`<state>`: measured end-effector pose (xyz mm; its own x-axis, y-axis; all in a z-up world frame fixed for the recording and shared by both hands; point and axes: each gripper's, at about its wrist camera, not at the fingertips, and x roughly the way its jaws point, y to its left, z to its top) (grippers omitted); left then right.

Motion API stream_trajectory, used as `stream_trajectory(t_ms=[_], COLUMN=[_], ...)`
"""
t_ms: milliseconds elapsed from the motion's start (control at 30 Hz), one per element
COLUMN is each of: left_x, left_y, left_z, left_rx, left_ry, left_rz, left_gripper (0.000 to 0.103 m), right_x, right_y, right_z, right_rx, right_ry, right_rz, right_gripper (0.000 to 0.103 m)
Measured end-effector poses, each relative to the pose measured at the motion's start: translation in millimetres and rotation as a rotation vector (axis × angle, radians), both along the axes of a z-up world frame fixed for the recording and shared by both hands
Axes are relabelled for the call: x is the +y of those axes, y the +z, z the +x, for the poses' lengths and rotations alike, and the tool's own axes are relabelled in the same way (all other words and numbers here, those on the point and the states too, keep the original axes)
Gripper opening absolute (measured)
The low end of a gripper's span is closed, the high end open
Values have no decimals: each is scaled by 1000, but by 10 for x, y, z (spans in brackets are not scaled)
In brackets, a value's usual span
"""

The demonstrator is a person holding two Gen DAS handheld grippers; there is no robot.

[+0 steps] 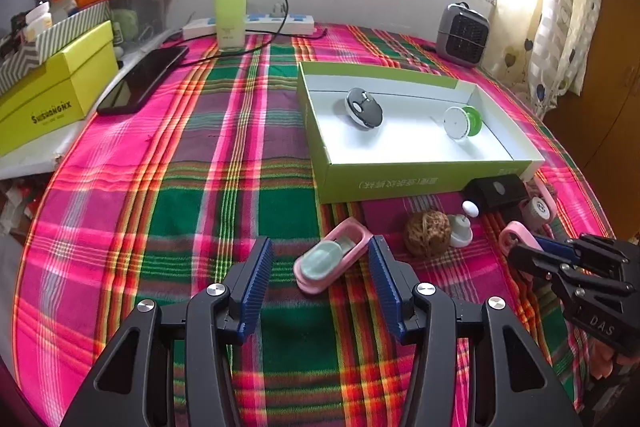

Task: Organize objects
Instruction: 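Lower the left gripper onto the pink clip and close on it, then grasp the pink oval clip with the right gripper while the left holds its clip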

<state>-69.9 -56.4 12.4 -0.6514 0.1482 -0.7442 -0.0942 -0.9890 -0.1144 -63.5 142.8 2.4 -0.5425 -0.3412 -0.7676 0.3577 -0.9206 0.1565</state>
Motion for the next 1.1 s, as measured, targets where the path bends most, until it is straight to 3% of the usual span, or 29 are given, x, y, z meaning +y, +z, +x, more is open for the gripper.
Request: stream_trajectory(t_ms=[333, 633, 867, 1100], left_x=[115, 149, 112, 121], left_y=[-69, -82, -80, -78], left_z=[-66, -87, -99, -109], left_rx=[-20, -18, -18, -22], left_ry=[-48, -33, 3, 17], left_rz=[-19, -46, -55, -50], left_gripper=[48, 47, 27, 20], right_x=[-5, -47, -31, -25], right_y=[-11, -10, -10, -8], right_z=[-14, -47, -81, -90], right_rx=[-6, 6, 1, -1], right_ry=[-14, -25, -39, -40], right_rz=[-4, 13, -4, -14], right_gripper=[19, 19, 19, 19])
